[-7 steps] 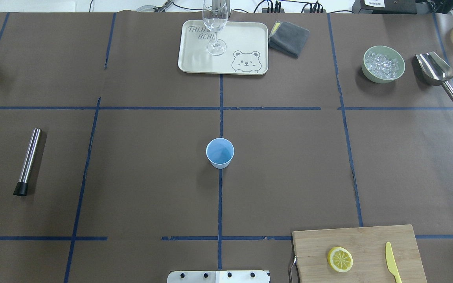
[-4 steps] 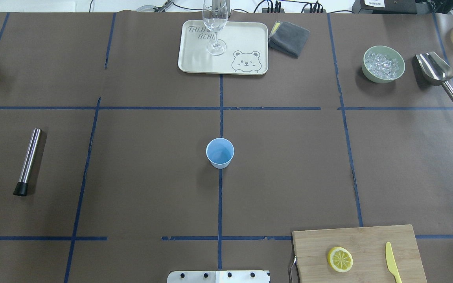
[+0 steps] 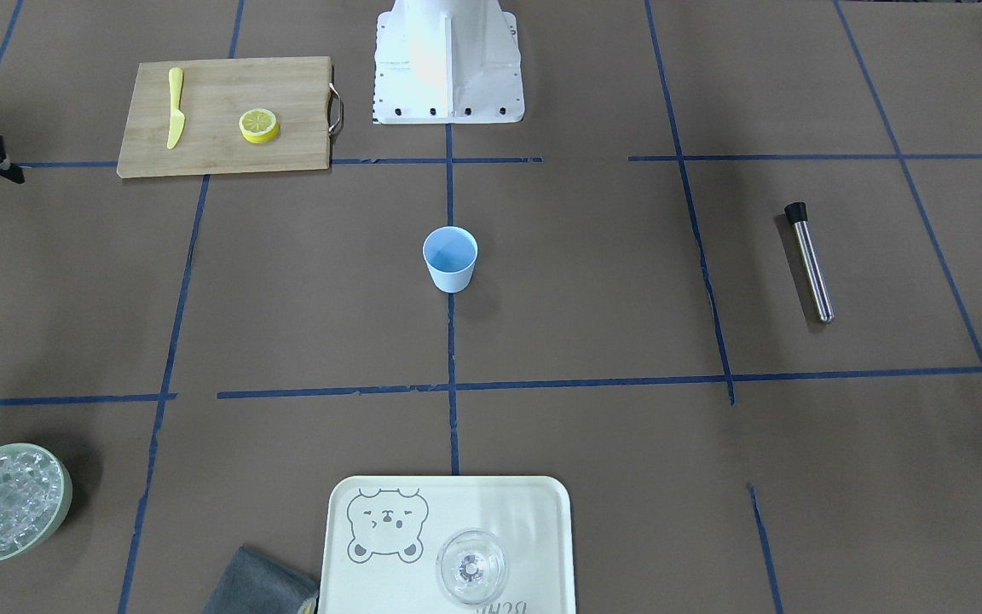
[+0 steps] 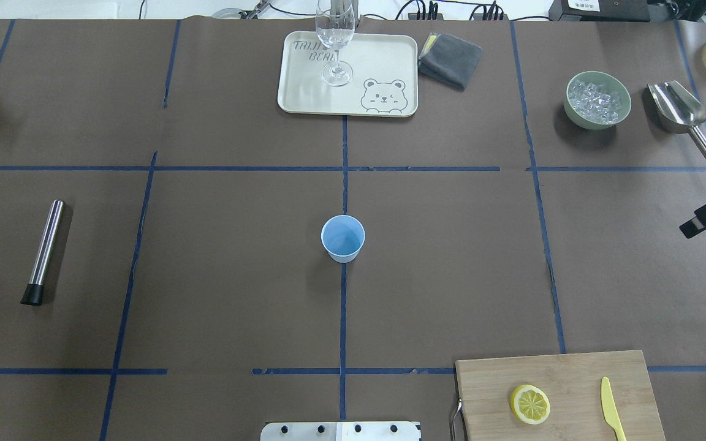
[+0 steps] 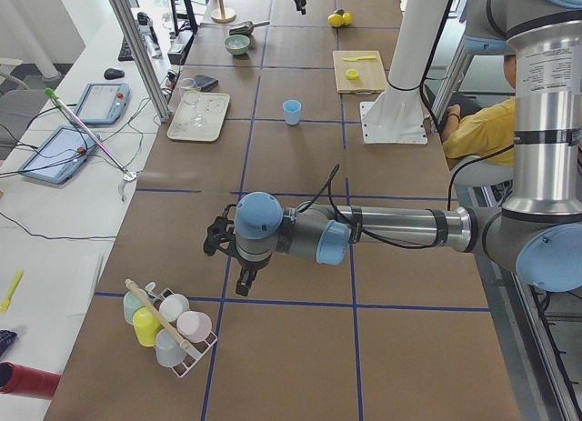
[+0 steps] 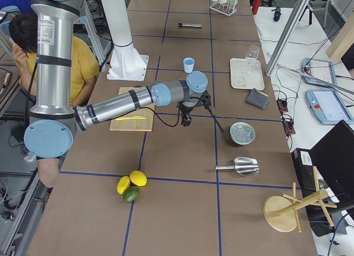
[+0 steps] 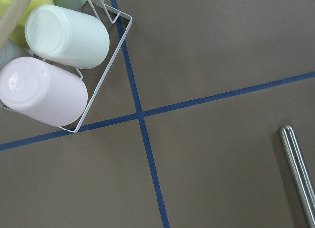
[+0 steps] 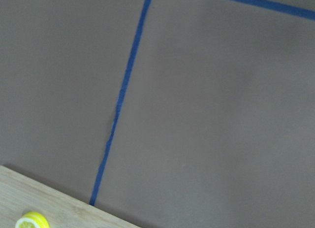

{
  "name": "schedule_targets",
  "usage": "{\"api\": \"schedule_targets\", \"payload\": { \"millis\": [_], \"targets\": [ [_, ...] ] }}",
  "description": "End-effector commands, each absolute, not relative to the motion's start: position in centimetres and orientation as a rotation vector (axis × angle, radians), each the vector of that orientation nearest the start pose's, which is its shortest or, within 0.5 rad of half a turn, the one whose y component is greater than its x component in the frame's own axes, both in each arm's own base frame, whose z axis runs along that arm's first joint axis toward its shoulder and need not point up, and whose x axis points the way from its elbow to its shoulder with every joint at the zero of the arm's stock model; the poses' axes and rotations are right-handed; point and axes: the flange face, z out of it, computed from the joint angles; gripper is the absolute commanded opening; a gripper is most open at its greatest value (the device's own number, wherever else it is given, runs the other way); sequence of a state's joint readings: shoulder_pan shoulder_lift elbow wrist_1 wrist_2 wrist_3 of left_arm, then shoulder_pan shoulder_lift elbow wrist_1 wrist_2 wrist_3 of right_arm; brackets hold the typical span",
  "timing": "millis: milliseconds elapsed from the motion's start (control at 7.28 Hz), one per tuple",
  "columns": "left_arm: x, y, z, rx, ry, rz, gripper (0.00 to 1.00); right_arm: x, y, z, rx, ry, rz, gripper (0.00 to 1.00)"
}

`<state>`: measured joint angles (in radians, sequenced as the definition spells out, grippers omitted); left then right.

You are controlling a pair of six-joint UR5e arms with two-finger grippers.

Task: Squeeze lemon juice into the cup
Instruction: 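Move the right gripper down over the lemon slice on the cutting board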

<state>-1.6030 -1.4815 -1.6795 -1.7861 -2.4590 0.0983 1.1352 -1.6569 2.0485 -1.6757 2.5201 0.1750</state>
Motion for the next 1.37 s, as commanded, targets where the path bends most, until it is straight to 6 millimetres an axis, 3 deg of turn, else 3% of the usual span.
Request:
{"api": "schedule_targets", "payload": {
  "millis": [0, 137, 412, 687, 825, 1100, 1237],
  "targets": [
    [-7.1, -46.2, 61.9, 0.288, 0.864, 0.172, 1.0, -23.0, -36.2, 39.1, -0.033, -0.874, -0.384, 1.0],
    [-7.1, -46.1, 61.9, 0.288, 0.864, 0.172, 1.0, -27.7, -33.7, 37.2, 0.066, -0.861, -0.357, 1.0],
    [-7.1, -46.1, 61.5, 0.296, 0.863, 0.177, 1.0, -34.3, -27.7, 35.6, 0.101, -0.86, -0.336, 1.0],
    [-7.1, -46.1, 61.2, 0.303, 0.871, 0.182, 1.0, -37.9, -23.2, 35.0, 0.021, -0.884, -0.216, 1.0],
    [-7.1, -46.2, 61.2, 0.305, 0.871, 0.184, 1.0, -39.5, -21.4, 34.9, 0.089, -0.892, -0.144, 1.0],
    [-7.1, -46.2, 61.0, 0.31, 0.87, 0.188, 1.0, -40.9, -19.1, 35.2, 0.046, -0.883, 0.027, 0.99],
    [-7.0, -46.2, 60.9, 0.311, 0.872, 0.189, 1.0, -41.2, -18.0, 36.6, 0.087, -0.846, 0.031, 0.99]
  ]
}}
